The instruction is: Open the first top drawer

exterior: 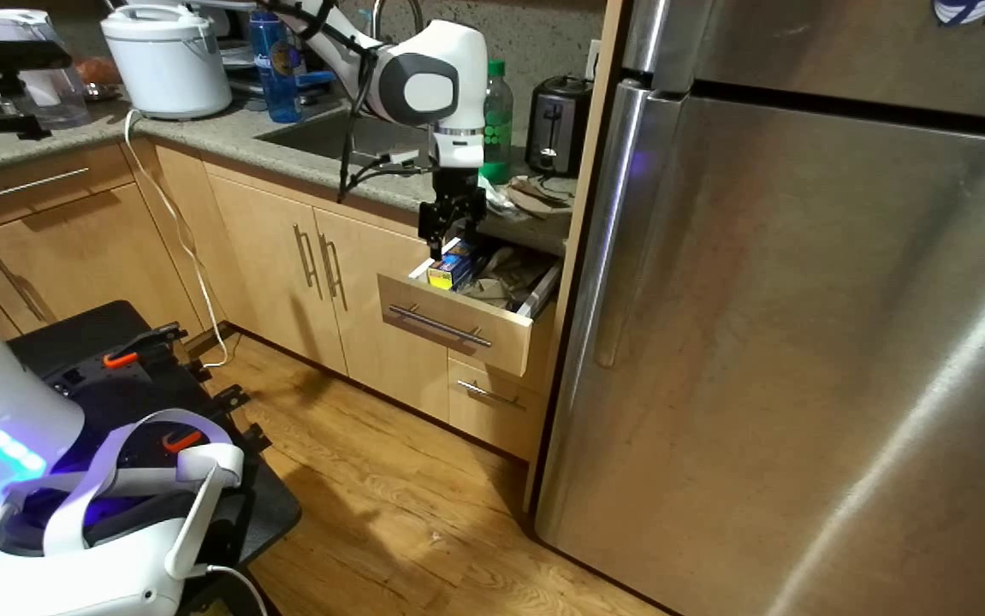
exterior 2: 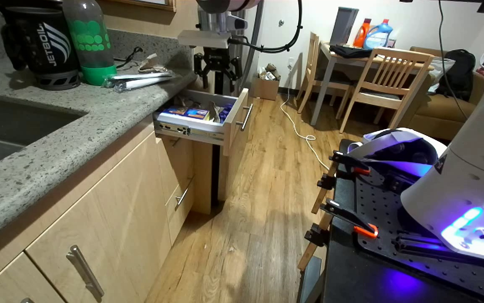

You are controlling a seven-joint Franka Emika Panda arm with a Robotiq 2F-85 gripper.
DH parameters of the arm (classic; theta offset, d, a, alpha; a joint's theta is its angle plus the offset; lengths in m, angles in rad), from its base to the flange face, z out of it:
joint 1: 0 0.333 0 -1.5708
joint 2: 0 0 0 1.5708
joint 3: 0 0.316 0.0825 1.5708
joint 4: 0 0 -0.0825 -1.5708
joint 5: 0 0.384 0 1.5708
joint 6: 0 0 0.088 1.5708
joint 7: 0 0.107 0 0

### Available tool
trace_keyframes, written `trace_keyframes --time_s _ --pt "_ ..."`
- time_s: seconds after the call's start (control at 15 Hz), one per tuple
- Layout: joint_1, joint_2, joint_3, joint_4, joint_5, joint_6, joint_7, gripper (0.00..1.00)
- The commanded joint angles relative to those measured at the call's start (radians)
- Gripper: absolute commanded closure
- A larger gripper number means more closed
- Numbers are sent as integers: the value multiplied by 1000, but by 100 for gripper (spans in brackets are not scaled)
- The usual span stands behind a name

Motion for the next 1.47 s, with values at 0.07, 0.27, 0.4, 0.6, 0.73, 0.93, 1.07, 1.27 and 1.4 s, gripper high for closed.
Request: trace_keyframes --time_s 0.07,0.27,0.4,0.6,0.73,0.93,1.07,1.27,1.4 --pt "0 -1 0 -3 -6 3 1 0" --pt "17 -7 -17 -28 -35 22 26 0" --pt "23 -8 -25 -45 -57 37 37 0" --pt "16 7 -25 -56 -57 40 33 0" --pt "15 19 -26 -62 -54 33 33 0" --pt "18 42 -27 -75 -52 34 35 0" --pt "19 58 -27 -82 -50 33 35 0" --pt "19 82 -30 -83 -46 38 35 0" --pt "19 92 -31 -83 -44 38 35 28"
